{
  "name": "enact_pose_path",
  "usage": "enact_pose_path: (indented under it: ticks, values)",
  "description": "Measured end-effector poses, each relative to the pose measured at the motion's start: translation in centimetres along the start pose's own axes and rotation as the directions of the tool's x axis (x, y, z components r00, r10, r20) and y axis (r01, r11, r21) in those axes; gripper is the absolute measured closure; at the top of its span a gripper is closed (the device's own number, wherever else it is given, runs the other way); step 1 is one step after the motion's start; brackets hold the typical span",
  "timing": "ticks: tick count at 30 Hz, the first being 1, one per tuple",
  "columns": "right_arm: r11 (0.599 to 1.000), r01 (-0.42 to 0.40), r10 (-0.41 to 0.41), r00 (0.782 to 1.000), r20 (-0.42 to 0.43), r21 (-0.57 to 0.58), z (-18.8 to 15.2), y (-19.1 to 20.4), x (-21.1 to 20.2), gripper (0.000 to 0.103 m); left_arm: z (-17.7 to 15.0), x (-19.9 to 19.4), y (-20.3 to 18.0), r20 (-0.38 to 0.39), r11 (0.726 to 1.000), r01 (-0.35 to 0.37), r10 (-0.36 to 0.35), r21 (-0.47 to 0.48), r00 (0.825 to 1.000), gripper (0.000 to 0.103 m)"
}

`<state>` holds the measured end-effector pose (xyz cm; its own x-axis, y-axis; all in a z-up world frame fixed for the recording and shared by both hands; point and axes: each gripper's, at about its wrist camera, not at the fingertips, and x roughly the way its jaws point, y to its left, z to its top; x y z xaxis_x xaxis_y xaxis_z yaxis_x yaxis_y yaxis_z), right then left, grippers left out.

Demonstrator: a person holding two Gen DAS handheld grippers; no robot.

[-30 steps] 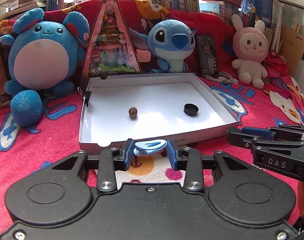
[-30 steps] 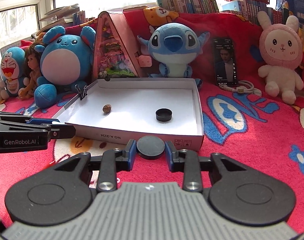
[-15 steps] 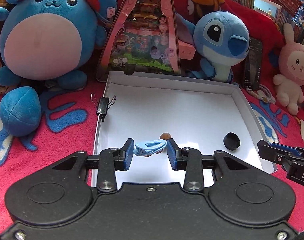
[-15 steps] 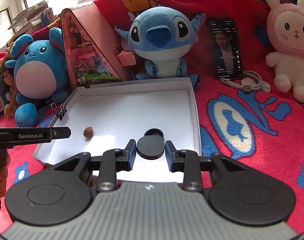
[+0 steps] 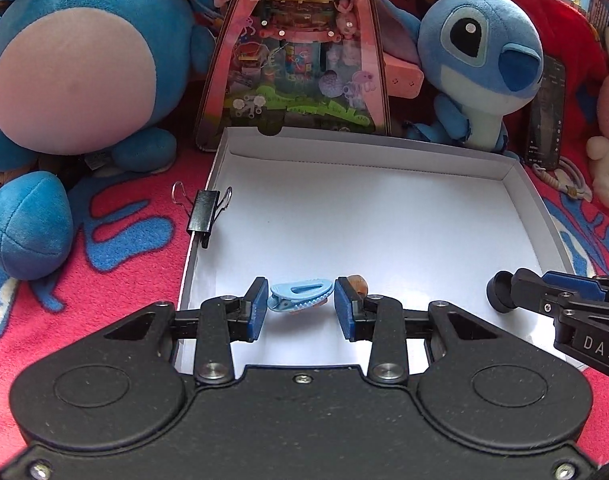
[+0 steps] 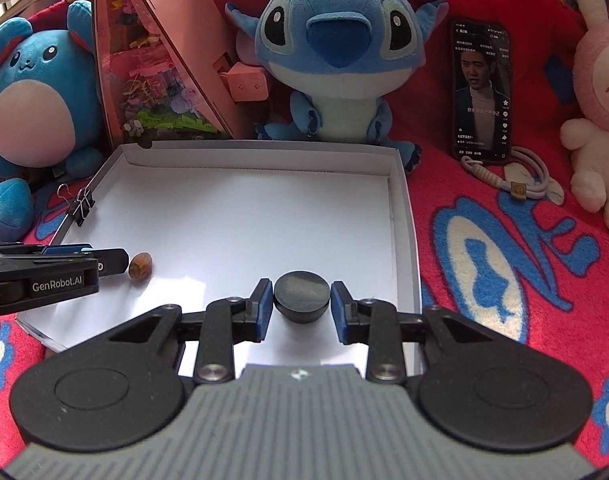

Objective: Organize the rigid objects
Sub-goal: 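Carry the black lid and blue clip over the white box with both tools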

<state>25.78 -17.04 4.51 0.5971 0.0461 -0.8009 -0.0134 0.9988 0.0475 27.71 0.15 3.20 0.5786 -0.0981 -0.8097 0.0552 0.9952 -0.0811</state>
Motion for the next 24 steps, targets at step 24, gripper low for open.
enact_pose_path:
  ticks: [24]
  values:
    - [1.000,0.013,-0.013,1.000,-0.007,0.005,0.0,0.2,1.6,0.066,-0.1,0.4,0.1,0.002,1.000,0.002,-0.002,-0.007,1.000,0.068]
